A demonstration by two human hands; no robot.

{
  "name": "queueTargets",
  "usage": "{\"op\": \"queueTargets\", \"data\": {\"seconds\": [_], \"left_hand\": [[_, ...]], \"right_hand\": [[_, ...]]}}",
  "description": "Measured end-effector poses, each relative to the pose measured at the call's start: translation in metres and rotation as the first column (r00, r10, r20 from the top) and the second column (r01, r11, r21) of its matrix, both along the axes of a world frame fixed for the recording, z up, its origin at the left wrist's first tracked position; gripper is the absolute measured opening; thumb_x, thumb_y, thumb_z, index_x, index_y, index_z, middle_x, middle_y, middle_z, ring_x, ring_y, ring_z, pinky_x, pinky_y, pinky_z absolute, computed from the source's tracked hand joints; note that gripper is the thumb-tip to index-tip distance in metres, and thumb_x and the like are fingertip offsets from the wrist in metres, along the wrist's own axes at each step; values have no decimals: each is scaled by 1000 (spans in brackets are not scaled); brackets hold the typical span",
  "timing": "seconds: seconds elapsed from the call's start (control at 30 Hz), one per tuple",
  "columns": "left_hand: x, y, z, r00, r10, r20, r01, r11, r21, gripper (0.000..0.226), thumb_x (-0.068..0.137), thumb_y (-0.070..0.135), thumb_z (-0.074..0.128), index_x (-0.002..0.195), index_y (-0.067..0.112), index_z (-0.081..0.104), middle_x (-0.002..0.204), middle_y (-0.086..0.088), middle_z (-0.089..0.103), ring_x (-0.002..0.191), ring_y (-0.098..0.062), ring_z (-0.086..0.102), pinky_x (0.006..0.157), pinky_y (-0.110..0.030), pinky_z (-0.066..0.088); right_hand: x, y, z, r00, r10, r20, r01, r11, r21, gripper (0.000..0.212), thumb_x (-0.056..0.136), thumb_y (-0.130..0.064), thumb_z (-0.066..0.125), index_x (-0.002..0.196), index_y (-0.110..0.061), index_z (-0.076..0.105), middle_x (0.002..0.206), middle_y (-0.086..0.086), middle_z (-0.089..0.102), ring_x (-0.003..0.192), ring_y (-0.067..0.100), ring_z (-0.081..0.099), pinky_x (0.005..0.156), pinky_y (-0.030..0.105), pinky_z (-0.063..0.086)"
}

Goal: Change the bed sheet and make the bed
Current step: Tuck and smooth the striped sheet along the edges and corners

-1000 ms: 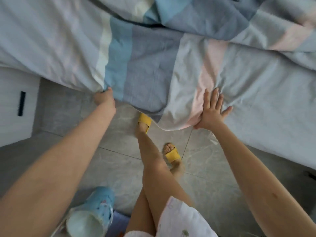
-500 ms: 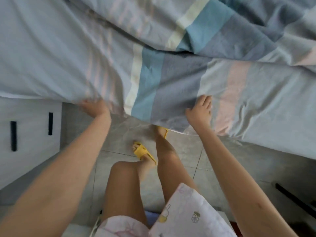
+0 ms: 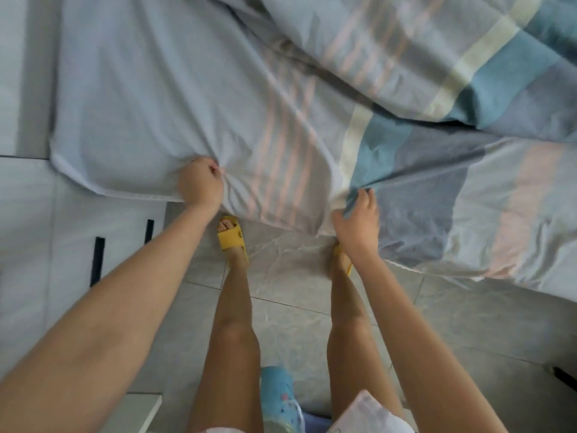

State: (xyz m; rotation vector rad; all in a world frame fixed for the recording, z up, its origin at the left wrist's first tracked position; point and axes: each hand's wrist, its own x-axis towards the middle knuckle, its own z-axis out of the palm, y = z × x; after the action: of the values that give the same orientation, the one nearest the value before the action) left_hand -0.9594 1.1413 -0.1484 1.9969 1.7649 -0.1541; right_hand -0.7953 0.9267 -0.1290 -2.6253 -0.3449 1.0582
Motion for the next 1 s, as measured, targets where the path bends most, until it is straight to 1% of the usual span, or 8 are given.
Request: {"op": "queueTargets", "data": {"seconds": [0.1, 0.3, 0.43, 0.53, 0.67, 0.83, 0.93, 1.0], "left_hand": [[-36, 19, 11, 999, -35, 34, 32, 995, 97, 11, 92, 16, 54, 90, 11, 63, 88, -11, 67, 84, -32, 60, 74, -35, 42], [-113, 50, 19, 970, -113, 217, 99, 992, 73, 5, 86, 10, 58, 91, 10, 60, 92, -8, 62, 87, -29, 58, 71, -31, 39], [-143, 82, 27, 978, 145, 149, -169, 972, 161, 65, 81, 22, 70, 134, 2, 40, 142, -21, 33, 133, -37, 30, 104, -38, 28], [-144, 94, 27, 965, 242, 100, -256, 951, 175, 97, 74, 32, 77, 145, -4, 22, 148, -25, 23, 138, -40, 21, 112, -45, 18], [-133, 87, 20, 855, 486, 181, -518, 819, 246, 109, 56, 34, 86, 142, 0, 27, 146, -23, 23, 134, -34, 23, 109, -50, 21], [-130, 90, 17, 664, 569, 486, -672, 738, 55, 74, 77, 16, 77, 137, 4, 36, 128, -10, 51, 109, -21, 54, 85, -32, 49], [-134, 105, 20, 737, 534, 414, -609, 790, 66, 26, 83, 13, 69, 105, 6, 56, 92, -3, 59, 86, -18, 57, 69, -31, 45], [-136, 114, 22, 777, 517, 360, -574, 816, 67, 10, 87, 14, 64, 91, 8, 57, 88, -4, 61, 85, -21, 57, 66, -27, 38]], "right_hand": [[-41, 32, 2, 981, -140, 134, 125, 986, 110, 56, 81, -9, 57, 135, -3, 43, 146, 17, 35, 134, 33, 33, 108, 43, 29], [-106, 114, 12, 995, 35, 98, -43, 996, 81, 61, 81, -9, 58, 139, -3, 37, 148, 17, 30, 139, 33, 24, 113, 40, 22], [-123, 177, 21, 985, 122, 119, -144, 970, 196, 57, 82, -9, 56, 136, -8, 40, 144, 14, 35, 135, 32, 30, 111, 41, 26], [-119, 235, 21, 954, 253, 162, -291, 910, 295, 53, 86, -9, 54, 137, -10, 40, 142, 10, 40, 134, 28, 34, 111, 39, 29], [-98, 311, 16, 854, 474, 214, -520, 789, 328, 56, 87, -8, 51, 141, -14, 36, 138, 10, 42, 125, 31, 43, 104, 41, 33], [-82, 397, 34, 584, 756, 297, -811, 561, 165, 71, 90, -12, 50, 149, -31, 17, 120, 8, 55, 106, 30, 55, 90, 38, 40], [-85, 429, 41, 310, 895, 321, -941, 337, -30, 84, 92, -18, 56, 151, -37, 0, 103, 10, 55, 88, 30, 58, 72, 36, 40], [-89, 442, 39, 225, 920, 321, -962, 263, -79, 87, 91, -17, 59, 151, -36, 0, 93, 10, 52, 80, 28, 53, 67, 35, 37]]}}
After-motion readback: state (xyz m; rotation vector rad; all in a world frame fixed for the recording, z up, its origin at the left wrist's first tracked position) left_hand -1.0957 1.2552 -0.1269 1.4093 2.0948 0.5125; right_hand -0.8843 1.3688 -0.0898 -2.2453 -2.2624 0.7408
